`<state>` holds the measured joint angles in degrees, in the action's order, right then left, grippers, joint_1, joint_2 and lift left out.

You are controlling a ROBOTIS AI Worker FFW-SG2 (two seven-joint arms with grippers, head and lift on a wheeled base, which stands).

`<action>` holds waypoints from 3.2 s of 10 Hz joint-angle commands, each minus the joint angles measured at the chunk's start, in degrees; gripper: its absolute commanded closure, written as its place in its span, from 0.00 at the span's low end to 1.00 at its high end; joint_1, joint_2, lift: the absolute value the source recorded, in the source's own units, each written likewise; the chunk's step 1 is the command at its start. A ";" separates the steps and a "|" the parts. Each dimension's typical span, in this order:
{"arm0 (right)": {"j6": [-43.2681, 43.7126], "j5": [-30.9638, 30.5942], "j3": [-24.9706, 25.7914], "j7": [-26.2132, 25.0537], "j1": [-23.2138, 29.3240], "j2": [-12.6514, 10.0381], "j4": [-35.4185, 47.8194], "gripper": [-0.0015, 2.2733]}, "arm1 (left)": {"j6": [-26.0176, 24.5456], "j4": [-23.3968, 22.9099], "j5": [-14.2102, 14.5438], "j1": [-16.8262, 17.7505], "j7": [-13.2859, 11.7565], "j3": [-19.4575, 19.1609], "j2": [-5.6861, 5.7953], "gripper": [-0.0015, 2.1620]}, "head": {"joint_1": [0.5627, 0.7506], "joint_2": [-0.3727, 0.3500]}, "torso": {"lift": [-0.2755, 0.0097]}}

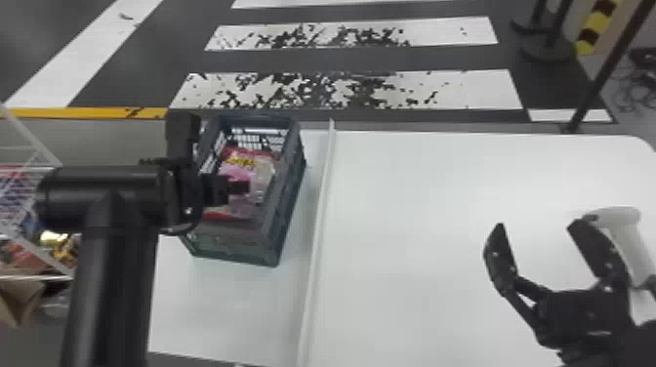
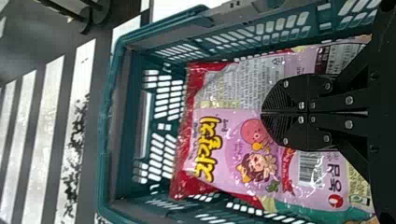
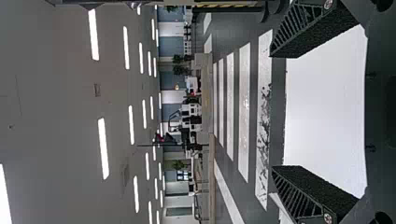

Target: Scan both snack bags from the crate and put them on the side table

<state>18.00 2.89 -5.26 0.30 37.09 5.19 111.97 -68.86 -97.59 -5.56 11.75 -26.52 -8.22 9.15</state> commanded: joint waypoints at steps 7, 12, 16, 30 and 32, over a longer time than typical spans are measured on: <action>-1.09 -0.69 -0.01 -0.04 0.00 -0.09 0.00 0.03 | -0.18 -7.53 -5.95 -4.02 2.87 0.92 1.93 0.06 | 0.70 0.78 | 0.66; -1.97 -0.95 -0.01 0.05 0.00 -0.09 0.00 0.03 | -0.18 -3.14 -8.41 -0.50 1.38 4.17 2.54 0.06 | 0.70 0.78 | 0.66; -2.85 -0.95 -0.01 0.05 -0.35 0.09 -0.35 0.03 | -0.01 5.48 -10.00 3.63 0.50 8.13 2.72 0.06 | 0.70 0.77 | 0.66; -7.07 -0.60 -2.83 0.23 -3.69 2.02 -1.85 0.04 | -3.52 0.47 -1.30 -1.64 -3.02 -4.09 2.02 0.98 | 0.70 0.82 | 0.66; -7.42 -0.60 -2.83 0.23 -3.60 2.02 -1.85 0.04 | -3.70 0.12 5.91 -2.17 -2.93 -8.48 2.19 0.98 | 0.70 0.83 | 0.66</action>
<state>10.72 2.29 -8.09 0.52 33.46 7.20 110.13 -72.50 -97.39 -1.55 9.69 -29.42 -15.37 11.28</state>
